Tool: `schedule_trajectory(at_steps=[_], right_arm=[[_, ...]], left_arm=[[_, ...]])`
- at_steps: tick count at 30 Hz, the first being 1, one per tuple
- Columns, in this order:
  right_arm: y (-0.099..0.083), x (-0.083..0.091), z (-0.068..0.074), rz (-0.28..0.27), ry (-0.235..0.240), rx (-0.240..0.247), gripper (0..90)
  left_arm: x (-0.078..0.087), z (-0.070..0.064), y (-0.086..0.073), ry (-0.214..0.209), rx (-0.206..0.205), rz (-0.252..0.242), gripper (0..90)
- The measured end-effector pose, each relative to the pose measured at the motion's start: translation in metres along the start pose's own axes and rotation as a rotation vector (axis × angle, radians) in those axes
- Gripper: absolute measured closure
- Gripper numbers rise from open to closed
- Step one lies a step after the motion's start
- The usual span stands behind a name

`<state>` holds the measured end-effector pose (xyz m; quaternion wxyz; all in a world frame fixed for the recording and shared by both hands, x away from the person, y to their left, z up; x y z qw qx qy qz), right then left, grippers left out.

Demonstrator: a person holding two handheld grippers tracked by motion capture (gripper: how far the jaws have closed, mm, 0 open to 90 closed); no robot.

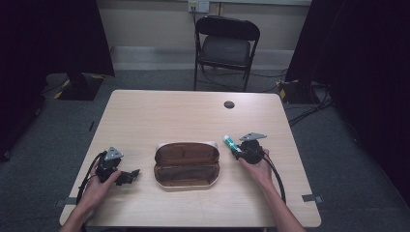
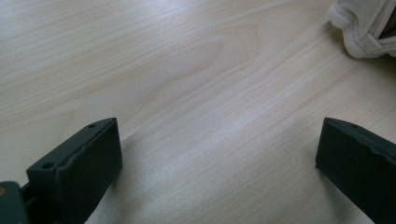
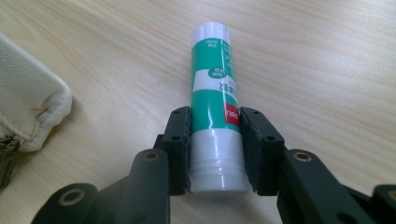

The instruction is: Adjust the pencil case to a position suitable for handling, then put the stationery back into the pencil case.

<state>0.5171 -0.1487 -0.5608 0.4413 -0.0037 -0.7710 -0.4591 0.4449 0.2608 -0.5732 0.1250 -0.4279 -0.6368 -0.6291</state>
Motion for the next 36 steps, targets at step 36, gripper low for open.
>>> schedule_trajectory(at_steps=[36], right_arm=[[0.029,0.059,0.008,-0.163,0.059,-0.082,65.9]], left_arm=[[0.001,0.0,0.0,0.002,-0.009,0.001,0.0]])
Point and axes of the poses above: each handheld gripper's, and its own axes: x roughly backward along the jaws, y roughly out of its top, z roughly to its left, the point moved 10 cm from there along -x, roughly forward along the jaws, and after that the axes turned 14 degrees about x, right-handed, at the moved point
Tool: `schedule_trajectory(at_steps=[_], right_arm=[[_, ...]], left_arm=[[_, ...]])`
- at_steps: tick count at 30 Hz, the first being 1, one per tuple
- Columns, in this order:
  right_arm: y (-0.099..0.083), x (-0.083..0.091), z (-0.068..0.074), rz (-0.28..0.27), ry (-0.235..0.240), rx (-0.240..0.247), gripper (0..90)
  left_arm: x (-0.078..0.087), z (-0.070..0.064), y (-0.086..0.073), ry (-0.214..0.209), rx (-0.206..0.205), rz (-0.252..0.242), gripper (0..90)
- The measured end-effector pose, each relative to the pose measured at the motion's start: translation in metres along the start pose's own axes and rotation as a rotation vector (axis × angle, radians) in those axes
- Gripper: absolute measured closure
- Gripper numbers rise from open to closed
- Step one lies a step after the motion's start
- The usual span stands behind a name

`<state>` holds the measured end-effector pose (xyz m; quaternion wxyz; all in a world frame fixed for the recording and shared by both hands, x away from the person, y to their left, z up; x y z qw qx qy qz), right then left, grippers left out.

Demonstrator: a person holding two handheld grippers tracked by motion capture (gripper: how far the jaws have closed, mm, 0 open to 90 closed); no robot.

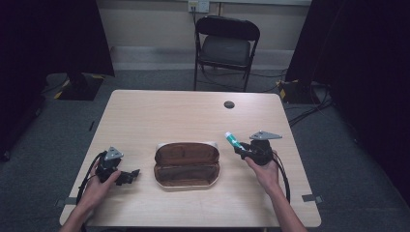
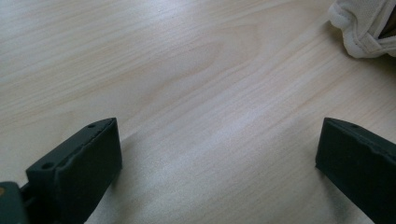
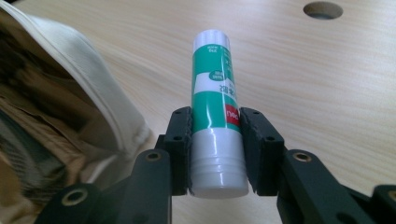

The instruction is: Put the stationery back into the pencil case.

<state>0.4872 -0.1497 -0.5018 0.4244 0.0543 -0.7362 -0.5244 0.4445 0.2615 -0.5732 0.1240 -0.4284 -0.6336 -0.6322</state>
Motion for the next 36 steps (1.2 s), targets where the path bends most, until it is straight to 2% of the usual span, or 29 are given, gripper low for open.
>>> schedule_trajectory(at_steps=[1,4,10,12,18,20,21,23,27,28,36], right_arm=[[0.005,0.006,0.001,-0.021,-0.005,-0.007,66.0],[0.01,0.013,0.002,-0.034,-0.015,-0.007,66.0],[0.023,0.027,0.011,-0.074,0.006,0.013,66.0],[0.033,0.033,0.015,-0.096,0.024,0.045,66.0],[0.05,0.044,0.025,-0.137,0.052,0.067,65.9],[0.057,0.049,0.033,-0.155,0.062,0.086,66.0],[0.065,0.053,0.041,-0.172,0.083,0.09,65.9],[0.069,0.054,0.046,-0.186,0.098,0.093,65.9],[0.084,0.056,0.071,-0.209,0.135,0.143,65.9],[0.084,0.056,0.071,-0.209,0.135,0.143,65.9],[0.092,0.049,0.106,-0.21,0.202,0.21,65.9]], left_arm=[[0.0,0.0,0.0,0.0,-0.002,0.003,0.0],[0.0,0.0,0.0,-0.002,-0.003,0.003,0.0],[-0.001,-0.001,0.0,-0.005,0.007,0.004,0.0],[-0.001,-0.001,0.0,-0.005,0.007,0.003,0.0],[-0.001,-0.001,0.0,-0.006,0.007,0.004,0.0],[-0.001,-0.001,0.0,-0.005,0.007,0.003,0.0],[-0.001,-0.001,0.0,-0.005,0.007,0.003,0.0],[-0.001,-0.001,0.0,-0.006,0.006,0.004,0.0],[-0.001,-0.001,0.0,-0.006,0.005,0.004,0.0],[-0.001,-0.001,0.0,-0.005,0.007,0.003,0.0],[-0.001,0.0,0.001,-0.001,0.003,0.002,0.0]])
Point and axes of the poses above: each handheld gripper's, and its own axes: x roughly backward along the jaws, y roughly out of its top, z roughly to its left, the point moved 10 cm from there along -x, roughly forward along the jaws, and after that the axes turned 14 degrees about x, right-handed, at the moved point
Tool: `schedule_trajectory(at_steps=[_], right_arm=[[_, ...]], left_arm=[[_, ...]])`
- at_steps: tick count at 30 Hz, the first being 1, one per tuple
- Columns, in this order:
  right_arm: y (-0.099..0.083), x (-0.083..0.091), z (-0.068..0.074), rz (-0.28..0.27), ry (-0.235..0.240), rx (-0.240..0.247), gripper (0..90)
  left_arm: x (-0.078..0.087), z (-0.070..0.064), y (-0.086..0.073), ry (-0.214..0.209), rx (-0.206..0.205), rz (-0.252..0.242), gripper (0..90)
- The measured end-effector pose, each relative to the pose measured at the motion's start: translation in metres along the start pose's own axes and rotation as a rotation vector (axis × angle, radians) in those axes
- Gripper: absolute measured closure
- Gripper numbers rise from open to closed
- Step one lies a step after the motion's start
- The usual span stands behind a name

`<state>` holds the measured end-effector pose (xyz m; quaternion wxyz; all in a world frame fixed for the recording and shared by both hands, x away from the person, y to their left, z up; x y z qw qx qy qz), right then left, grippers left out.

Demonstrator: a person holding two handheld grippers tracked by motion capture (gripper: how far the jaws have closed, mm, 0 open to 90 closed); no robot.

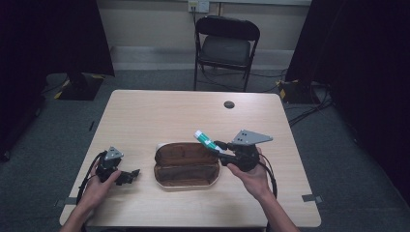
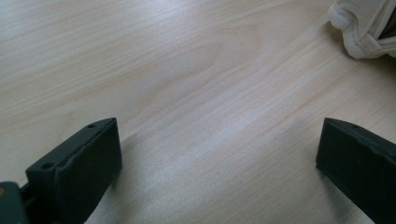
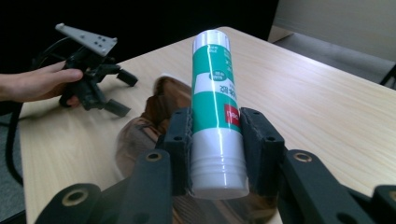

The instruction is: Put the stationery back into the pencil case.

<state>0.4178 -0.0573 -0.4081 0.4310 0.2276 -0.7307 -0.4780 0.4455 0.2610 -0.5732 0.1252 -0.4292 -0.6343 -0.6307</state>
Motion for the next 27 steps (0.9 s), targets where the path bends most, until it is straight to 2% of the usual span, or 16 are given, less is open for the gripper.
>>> schedule_trajectory(at_steps=[1,5,6,18,20,27], right_arm=[[0.0,-0.006,0.008,0.007,0.02,0.014,65.9],[0.0,-0.012,0.017,0.019,0.039,0.028,65.9],[-0.001,-0.018,0.025,0.028,0.057,0.046,65.9],[-0.012,-0.038,0.051,0.077,0.115,0.075,65.9],[-0.017,-0.044,0.058,0.098,0.136,0.081,65.9],[-0.033,-0.062,0.066,0.15,0.168,0.083,65.9]], left_arm=[[0.0,0.0,0.0,0.0,0.0,0.0,0.0],[0.0,0.0,0.0,0.0,0.0,0.0,0.0],[0.0,0.0,0.0,0.0,0.0,0.0,0.0],[0.0,-0.001,0.0,-0.002,0.004,0.0,0.0],[0.0,0.0,0.0,-0.002,0.004,0.0,0.0],[0.0,0.0,0.0,-0.001,-0.001,0.0,0.0]])
Point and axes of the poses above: each handheld gripper's, and its own axes: x roughly backward along the jaws, y roughly out of its top, z roughly to its left, the point moved 10 cm from there along -x, roughly forward along the jaws, and after that the axes turned 14 degrees about x, right-handed, at the moved point
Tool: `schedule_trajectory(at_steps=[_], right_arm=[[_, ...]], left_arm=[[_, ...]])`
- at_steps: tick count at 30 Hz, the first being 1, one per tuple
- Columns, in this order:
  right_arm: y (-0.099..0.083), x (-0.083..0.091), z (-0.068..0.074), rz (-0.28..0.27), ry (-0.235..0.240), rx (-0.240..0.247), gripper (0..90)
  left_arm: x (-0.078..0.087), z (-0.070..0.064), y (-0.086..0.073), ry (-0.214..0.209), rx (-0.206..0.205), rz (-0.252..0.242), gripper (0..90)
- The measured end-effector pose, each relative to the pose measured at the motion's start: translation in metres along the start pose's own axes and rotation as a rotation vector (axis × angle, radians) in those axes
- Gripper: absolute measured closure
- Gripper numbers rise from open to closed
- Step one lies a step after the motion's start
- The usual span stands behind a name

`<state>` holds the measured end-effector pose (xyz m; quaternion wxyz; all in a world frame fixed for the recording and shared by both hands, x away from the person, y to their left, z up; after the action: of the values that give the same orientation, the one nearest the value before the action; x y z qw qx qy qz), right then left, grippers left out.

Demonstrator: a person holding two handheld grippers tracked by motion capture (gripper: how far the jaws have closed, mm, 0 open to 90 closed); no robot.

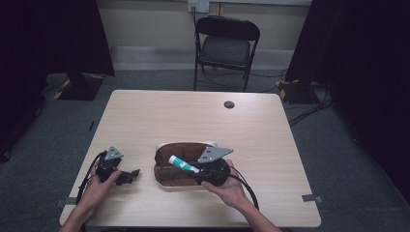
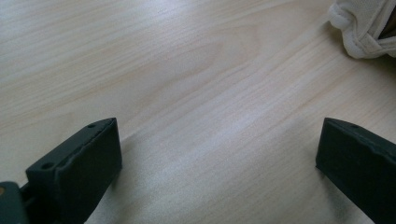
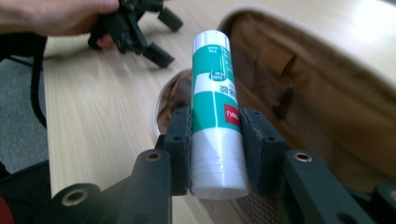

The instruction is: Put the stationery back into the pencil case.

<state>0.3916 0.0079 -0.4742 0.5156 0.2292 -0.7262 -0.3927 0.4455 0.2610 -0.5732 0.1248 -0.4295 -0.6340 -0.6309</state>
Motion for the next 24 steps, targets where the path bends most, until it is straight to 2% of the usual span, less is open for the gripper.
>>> schedule_trajectory(at_steps=[3,15,19,22,24], right_arm=[[-0.009,-0.011,0.0,0.031,0.012,-0.009,65.8],[-0.022,-0.032,-0.003,0.077,0.017,-0.03,65.6],[-0.024,-0.034,-0.006,0.081,0.008,-0.037,65.1],[-0.027,-0.035,-0.01,0.09,-0.014,-0.035,59.7],[-0.028,-0.035,-0.009,0.091,-0.009,-0.043,58.7]], left_arm=[[0.0,0.0,0.0,0.0,0.0,0.0,0.0],[0.0,0.0,0.0,-0.001,0.0,0.0,0.0],[0.0,0.0,0.0,-0.001,0.0,0.0,0.0],[0.0,0.0,0.0,0.0,0.0,0.0,0.0],[0.0,0.0,0.0,0.0,0.0,0.0,0.0]])
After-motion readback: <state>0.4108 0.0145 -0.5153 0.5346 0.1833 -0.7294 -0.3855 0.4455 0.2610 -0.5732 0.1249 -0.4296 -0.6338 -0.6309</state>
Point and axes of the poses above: each handheld gripper's, and its own axes: x roughly backward along the jaws, y roughly out of its top, z roughly to its left, the point moved 10 cm from there along -x, roughly forward along the jaws, and after that the axes turned 14 degrees about x, right-handed, at the moved point
